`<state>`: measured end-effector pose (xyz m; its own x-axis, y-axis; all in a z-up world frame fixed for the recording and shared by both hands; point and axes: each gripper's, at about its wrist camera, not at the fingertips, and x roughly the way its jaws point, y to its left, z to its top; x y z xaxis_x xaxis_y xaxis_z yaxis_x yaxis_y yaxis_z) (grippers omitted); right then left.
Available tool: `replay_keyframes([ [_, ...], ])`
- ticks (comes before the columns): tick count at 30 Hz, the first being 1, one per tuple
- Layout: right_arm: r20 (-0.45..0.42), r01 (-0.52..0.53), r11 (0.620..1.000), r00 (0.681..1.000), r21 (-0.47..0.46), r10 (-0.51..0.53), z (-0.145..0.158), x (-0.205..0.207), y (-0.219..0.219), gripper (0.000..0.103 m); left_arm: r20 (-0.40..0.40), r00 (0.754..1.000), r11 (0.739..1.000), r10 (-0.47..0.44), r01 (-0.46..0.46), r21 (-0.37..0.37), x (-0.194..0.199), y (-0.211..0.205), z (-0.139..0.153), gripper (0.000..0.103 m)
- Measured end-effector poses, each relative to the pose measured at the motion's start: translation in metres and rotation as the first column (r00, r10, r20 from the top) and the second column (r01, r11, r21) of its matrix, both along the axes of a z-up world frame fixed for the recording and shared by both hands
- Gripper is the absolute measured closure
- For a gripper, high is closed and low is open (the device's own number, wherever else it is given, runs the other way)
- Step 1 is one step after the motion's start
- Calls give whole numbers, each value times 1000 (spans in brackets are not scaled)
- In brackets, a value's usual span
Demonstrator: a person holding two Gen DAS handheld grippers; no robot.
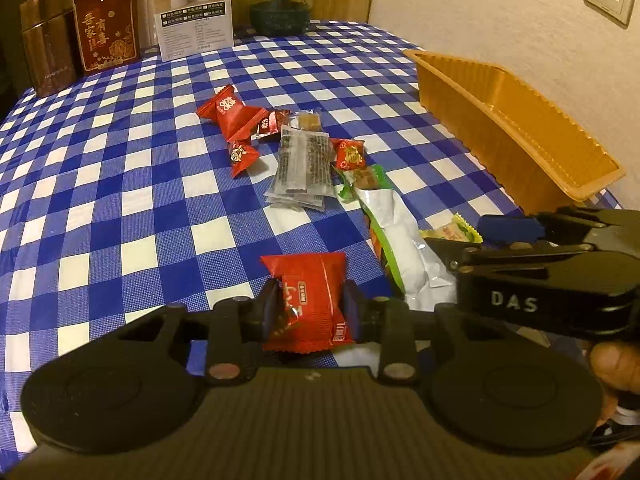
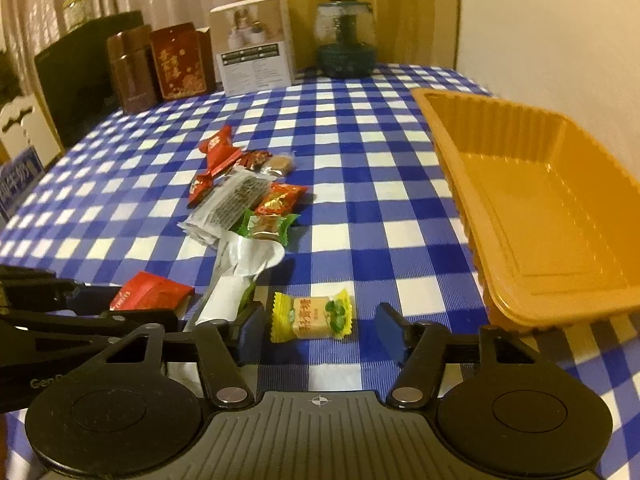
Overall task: Organize snacks
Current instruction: 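Grasp the red candy packet with the left gripper while the right gripper grasps the yellow-green candy, then carry both candies over the orange tray and open both grippers to drop them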
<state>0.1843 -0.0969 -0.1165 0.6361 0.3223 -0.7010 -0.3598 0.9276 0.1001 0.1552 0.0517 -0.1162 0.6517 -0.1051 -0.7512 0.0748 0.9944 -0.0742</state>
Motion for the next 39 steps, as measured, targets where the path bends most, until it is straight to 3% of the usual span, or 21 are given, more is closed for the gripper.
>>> replay_keyframes([
  [5,25,-29,998,999,-61,31,-3,-4,9,60,-2,1000,1000,3,-3,-7,-1,1,0,73],
  [8,46,-32,997,998,-63,35,-1,-6,10,77,0,1000,1000,5,-5,-12,-2,1,1,73],
  [17,33,-6,1000,999,-18,7,8,-9,1,78,19,1000,999,21,-20,-25,-10,2,14,73],
  [27,87,12,998,996,55,-17,50,-23,-16,78,93,996,1000,11,-8,-29,-19,-13,56,73],
  [39,154,148,987,976,69,-157,91,-21,-103,78,136,987,992,-85,98,-85,2,-94,86,73],
])
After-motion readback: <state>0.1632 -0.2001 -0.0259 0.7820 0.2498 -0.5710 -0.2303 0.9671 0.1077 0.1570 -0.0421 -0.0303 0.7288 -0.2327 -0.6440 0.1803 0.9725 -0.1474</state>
